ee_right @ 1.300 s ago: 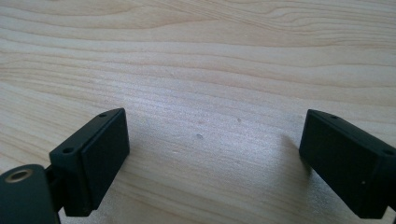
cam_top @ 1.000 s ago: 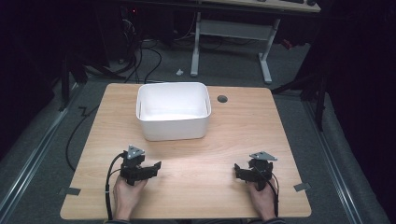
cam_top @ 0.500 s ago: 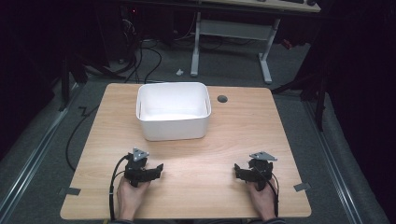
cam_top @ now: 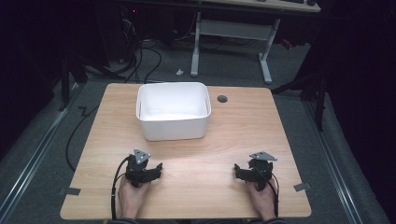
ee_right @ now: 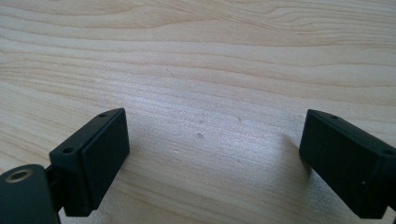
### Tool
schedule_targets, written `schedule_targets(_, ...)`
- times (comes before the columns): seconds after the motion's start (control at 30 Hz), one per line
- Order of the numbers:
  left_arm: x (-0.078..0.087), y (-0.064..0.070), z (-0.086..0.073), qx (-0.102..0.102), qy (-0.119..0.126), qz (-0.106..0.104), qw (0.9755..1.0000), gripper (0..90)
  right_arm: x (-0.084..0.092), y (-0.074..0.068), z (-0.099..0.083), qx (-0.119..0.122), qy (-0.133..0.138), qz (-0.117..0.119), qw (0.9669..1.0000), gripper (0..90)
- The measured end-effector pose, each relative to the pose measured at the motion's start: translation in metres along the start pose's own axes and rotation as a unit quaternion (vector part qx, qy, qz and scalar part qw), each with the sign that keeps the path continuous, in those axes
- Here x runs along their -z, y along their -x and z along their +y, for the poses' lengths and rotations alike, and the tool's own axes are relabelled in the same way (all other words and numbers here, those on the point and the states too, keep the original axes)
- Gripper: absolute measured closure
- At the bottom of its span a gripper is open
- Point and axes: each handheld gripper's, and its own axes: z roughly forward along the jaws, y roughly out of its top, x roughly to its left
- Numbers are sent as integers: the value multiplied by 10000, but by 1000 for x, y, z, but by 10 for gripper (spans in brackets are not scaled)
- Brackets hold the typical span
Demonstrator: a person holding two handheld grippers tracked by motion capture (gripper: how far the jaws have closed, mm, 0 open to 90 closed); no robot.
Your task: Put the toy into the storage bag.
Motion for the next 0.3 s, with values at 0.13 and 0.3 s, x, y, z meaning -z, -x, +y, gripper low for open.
schedule_targets(0.13, 0, 1, 0, -64, -39, 62, 10000, 252, 0, 0, 0, 0, -1, 2, 10000, 81)
schedule_targets(0.3, -1, 0, 0, -49, -40, 37, 10000, 247, 0, 0, 0, 11, -9, 1, 10000, 81)
